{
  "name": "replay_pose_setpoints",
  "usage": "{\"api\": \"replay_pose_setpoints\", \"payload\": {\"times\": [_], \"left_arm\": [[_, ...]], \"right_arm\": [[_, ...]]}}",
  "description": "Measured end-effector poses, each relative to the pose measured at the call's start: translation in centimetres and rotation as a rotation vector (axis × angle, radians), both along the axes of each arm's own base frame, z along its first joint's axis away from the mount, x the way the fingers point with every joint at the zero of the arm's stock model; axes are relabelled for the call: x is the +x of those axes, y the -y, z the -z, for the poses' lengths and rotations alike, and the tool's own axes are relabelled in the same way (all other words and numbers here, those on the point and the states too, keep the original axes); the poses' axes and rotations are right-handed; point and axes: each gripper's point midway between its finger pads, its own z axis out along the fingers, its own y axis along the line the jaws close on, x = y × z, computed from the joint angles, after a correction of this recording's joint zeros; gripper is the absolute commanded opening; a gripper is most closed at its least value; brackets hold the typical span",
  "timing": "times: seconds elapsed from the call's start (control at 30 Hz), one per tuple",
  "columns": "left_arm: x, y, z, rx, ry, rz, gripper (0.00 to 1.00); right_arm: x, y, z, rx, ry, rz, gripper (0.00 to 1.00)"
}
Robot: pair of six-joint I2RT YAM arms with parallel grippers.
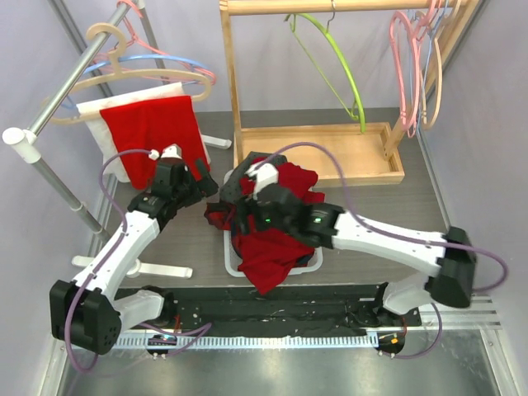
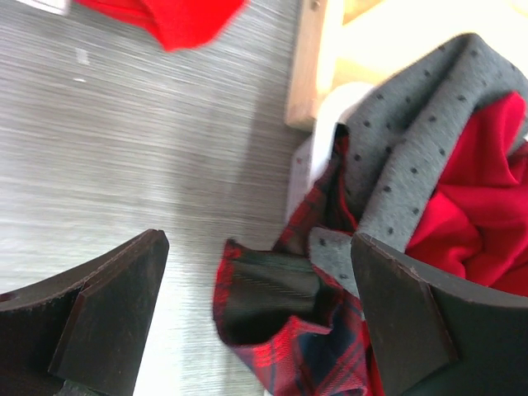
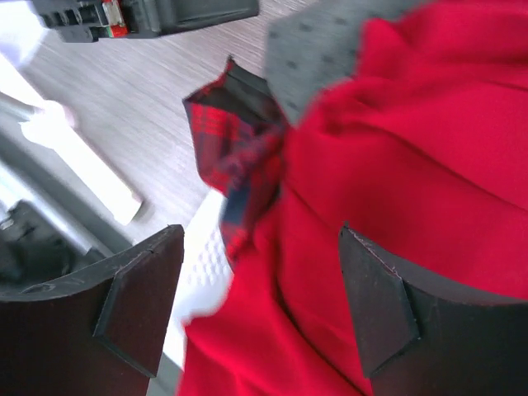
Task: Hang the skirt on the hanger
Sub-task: Move the bin to the center of the board.
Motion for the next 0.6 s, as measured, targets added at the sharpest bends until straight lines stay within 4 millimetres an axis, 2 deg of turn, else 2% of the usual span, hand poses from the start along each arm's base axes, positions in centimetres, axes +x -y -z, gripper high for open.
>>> {"api": "replay_pose_setpoints", "payload": {"times": [0.13,0.2,0.33,0.6], "left_arm": [[0.1,-1.6,-0.9,0.059,0.006,-0.064,0.98],[0.2,-2.4,-1.5,0.089,0.009,-0.099,0.98],[0.3,-3.7,-2.2,0.132,0.015,-0.154,0.99],[-0.3,-4.5,-1.7,0.166,-0.012,-0.185,0.99]], "right_arm": [[0.6,-4.5,1.6,-0.091,0.041,0.033,0.80],[1.0,-5.5,2.5,-0.121,0.050,0.054,0.80],[2.1,-5.9,5.0,-0.185,0.049,0.110,0.80],[3.7,-6.5,8.8,-0.235,0.009,0.162,0.80]]}}
